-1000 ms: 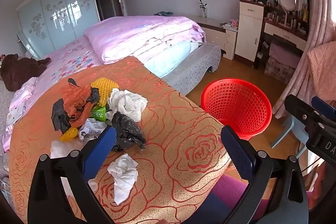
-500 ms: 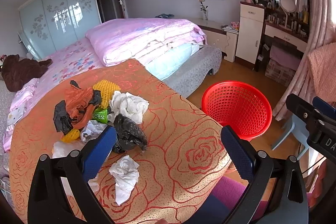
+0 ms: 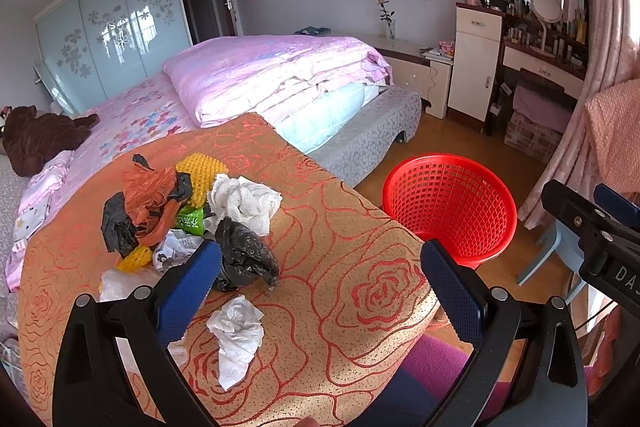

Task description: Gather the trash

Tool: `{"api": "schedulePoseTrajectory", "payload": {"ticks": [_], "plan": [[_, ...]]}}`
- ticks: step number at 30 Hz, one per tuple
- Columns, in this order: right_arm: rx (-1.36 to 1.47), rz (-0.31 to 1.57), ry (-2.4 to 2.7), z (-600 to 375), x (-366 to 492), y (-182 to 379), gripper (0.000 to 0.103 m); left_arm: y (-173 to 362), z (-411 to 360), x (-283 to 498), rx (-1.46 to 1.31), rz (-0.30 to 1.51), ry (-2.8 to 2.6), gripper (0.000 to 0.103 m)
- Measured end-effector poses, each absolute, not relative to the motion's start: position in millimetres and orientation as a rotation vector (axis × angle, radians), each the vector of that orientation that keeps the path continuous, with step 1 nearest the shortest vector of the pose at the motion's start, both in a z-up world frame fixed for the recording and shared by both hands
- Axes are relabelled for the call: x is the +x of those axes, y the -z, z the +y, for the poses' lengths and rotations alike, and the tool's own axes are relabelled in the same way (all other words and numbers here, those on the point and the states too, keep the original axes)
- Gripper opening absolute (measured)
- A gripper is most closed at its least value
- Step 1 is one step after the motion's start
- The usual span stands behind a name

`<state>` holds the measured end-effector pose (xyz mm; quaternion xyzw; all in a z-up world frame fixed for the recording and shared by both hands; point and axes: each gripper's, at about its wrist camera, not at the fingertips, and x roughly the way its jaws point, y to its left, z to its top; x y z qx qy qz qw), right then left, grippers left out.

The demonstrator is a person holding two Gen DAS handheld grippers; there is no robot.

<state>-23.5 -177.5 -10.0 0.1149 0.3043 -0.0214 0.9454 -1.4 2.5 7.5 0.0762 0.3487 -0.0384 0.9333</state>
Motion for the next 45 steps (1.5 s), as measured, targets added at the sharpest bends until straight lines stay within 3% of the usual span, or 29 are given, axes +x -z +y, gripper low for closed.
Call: {"api": "schedulePoseTrajectory", "payload": {"ticks": [45], "plan": [[0.234,0.623,0.05,-178.4,-23.7,9.8,0.097,-7.4,-0.7,-3.1,0.156,0.713,0.078,0.096]]}}
